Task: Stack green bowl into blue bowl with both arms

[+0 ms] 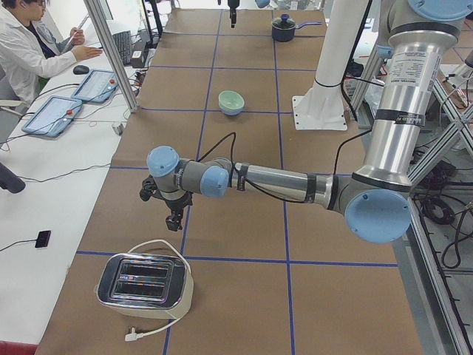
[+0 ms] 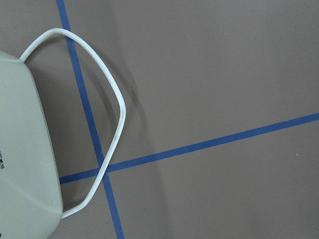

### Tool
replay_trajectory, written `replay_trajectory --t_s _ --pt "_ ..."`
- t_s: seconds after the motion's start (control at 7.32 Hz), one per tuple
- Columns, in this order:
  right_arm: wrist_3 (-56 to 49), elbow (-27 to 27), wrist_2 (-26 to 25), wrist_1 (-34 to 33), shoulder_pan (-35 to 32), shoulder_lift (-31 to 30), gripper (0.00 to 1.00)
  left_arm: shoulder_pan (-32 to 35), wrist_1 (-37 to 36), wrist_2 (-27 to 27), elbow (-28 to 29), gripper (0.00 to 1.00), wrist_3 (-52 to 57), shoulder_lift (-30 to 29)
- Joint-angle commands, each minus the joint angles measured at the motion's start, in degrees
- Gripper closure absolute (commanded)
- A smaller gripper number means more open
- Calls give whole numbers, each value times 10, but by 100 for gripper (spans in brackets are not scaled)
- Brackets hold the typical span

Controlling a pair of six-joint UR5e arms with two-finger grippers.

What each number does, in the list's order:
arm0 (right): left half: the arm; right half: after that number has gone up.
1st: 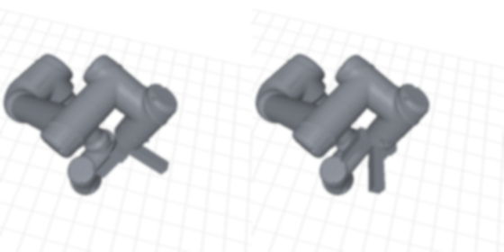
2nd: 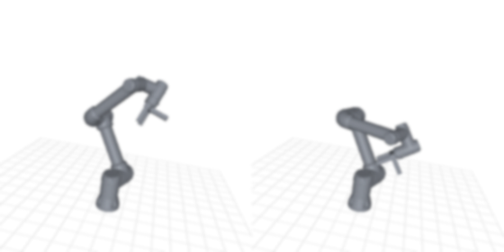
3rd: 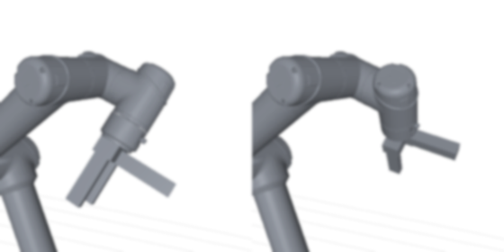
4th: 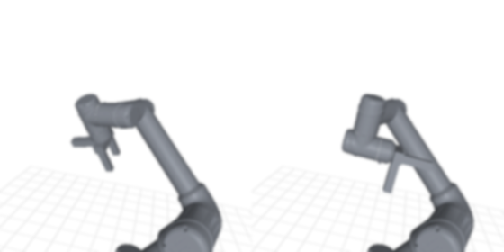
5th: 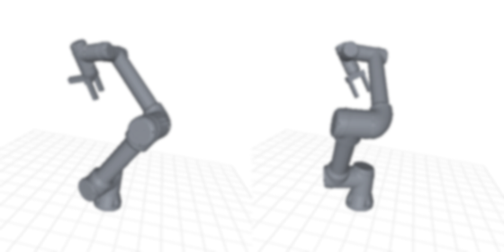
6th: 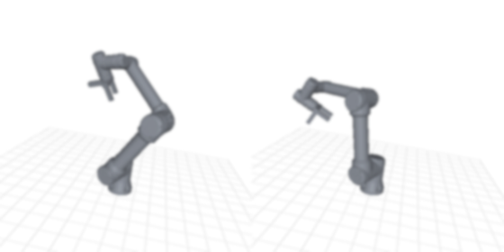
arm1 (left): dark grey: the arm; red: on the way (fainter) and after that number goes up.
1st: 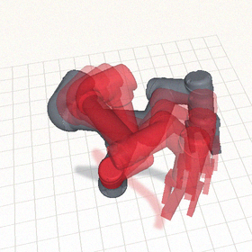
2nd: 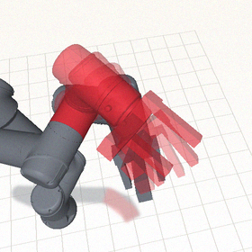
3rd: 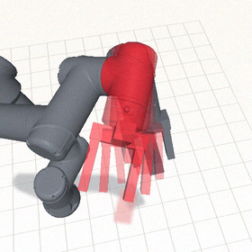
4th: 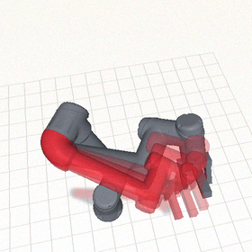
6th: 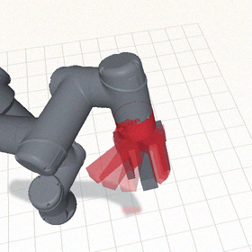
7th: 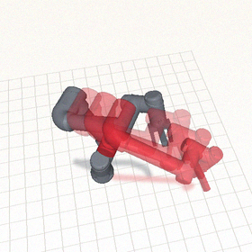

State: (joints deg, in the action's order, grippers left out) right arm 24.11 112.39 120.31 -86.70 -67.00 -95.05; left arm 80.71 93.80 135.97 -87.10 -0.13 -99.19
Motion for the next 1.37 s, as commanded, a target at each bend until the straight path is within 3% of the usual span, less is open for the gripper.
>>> replay_trajectory --t_s 0.0,0.27,0.55,1.23 --pt "-46 -12 65 0 -69 -22 0 1 2 -1 0 2 0 8" --pt "-150 -71 91 -7 -146 -11 0 1 1 -3 1 2 0 8" --pt "-151 -101 102 -7 -179 -18 0 1 1 -4 1 2 0 13" --pt "-151 -102 107 -7 -179 -22 0 4 2 -2 -2 2 0 22"
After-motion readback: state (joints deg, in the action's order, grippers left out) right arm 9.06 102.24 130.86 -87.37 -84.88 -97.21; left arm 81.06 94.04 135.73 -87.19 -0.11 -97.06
